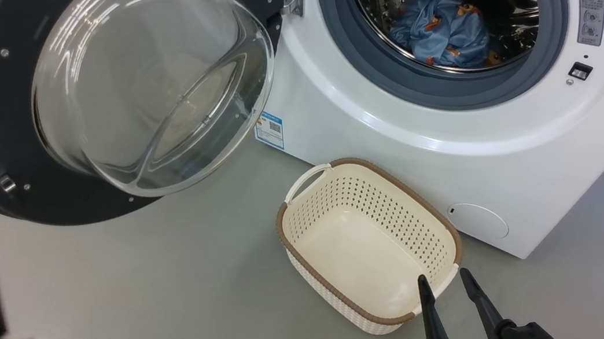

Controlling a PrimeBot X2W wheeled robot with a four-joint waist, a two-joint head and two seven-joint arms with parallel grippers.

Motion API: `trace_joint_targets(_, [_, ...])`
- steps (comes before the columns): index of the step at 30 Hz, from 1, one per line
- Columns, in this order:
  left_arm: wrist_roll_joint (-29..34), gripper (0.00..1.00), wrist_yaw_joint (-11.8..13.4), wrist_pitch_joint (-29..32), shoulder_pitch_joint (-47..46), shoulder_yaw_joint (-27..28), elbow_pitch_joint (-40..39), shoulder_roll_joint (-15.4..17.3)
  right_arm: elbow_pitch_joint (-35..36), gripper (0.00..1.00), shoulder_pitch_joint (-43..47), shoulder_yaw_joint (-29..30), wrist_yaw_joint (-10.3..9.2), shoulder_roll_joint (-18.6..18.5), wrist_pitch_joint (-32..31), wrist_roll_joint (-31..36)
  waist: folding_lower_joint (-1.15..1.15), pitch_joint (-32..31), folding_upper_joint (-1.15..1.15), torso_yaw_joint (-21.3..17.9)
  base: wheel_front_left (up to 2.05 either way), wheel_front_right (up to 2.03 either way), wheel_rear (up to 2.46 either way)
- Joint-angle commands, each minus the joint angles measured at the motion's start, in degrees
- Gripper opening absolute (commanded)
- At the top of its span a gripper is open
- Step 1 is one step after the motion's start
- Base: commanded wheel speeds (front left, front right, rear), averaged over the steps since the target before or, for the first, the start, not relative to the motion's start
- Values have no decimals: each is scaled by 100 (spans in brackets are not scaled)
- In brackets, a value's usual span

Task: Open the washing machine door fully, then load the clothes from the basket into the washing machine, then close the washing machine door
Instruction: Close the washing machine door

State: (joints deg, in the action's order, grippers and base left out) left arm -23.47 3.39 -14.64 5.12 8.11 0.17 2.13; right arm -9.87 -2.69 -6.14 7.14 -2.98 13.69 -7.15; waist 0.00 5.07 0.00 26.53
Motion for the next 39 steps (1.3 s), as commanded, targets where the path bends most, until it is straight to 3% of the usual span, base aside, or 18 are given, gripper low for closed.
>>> trace_joint_targets(1, [-202,0,-51,-36,-326,353,-197,75,142,100,-220,-130,35,11,7,-26,0,-1,0,2,0,0,0])
trace_joint_targets(7, [-1299,0,-629,-24,-1069,1236,-227,143,154,100,-188,-107,35,11,-13,-79,0,-42,0,28,0,0,0])
trace_joint_targets(10, [-1927,0,-770,196,-1573,1569,-151,471,169,100,-193,-117,35,11,-34,-89,0,-53,0,23,0,0,0])
trace_joint_targets(14, [-2676,0,-785,528,-2182,2000,61,822,194,100,-188,-129,35,11,-46,-93,0,-52,0,10,0,0,0])
trace_joint_targets(16, [-3375,0,-763,921,-2837,2361,506,1248,221,100,-174,-141,35,11,-70,-94,0,-32,0,-14,0,0,0])
trace_joint_targets(21, [-4037,0,-649,1602,-3909,2667,1762,2174,312,100,-202,-150,35,11,-162,-50,0,81,0,-132,0,0,0])
trace_joint_targets(26, [-4365,0,-635,2030,-4323,2797,2661,2629,395,100,-230,-149,35,9,-243,2,0,193,0,-266,0,0,0])
trace_joint_targets(30, [-4926,0,-584,2454,-4577,3171,3501,2863,502,100,-269,-149,35,-35,-343,34,0,349,0,-428,0,0,0])
trace_joint_targets(39, [-5505,0,-911,3290,-4641,3328,4362,3030,759,100,-368,-183,35,-175,-554,61,0,675,0,-679,0,0,0])
